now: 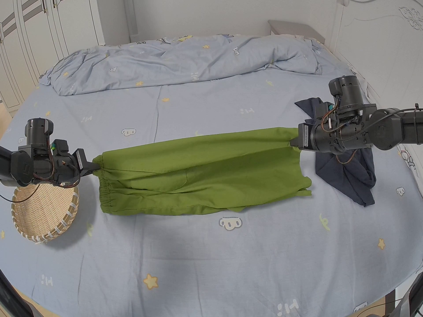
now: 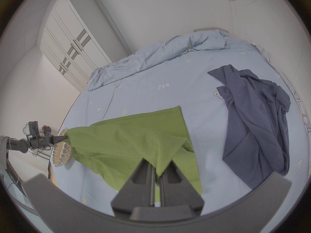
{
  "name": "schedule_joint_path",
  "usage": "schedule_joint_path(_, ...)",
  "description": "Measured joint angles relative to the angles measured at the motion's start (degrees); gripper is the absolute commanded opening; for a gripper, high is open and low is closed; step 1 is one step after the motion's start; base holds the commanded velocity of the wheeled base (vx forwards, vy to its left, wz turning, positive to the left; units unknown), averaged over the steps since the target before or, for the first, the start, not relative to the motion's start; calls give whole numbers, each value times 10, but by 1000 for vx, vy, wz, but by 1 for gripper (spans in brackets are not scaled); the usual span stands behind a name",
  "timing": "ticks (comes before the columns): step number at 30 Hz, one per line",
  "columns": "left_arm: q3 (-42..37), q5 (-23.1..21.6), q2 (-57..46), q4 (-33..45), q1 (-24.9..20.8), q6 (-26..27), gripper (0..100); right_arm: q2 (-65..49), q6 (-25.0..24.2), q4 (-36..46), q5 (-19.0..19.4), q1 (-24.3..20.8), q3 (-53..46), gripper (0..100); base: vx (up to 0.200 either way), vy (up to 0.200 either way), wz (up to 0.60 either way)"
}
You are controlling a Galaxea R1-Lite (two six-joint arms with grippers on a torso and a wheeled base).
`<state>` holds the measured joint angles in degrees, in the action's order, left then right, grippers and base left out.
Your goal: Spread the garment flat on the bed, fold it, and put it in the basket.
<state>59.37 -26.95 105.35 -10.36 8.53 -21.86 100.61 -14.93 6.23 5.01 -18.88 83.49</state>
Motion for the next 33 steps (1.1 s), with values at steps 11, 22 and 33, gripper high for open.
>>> schedule_joint_path(11,-34,1,10,0,-24,17,0,0,0,2,-9,7,-39,0,0,0,0)
schedule_joint_path(22,-54,-1,-8,0,-10,34,0,2,1,-1,-7,17,-35,0,0,0,0)
schedule_joint_path(33,-47,0,-9,0,-5,33,0,30,0,-4,-8,19,-10,0,0,0,0)
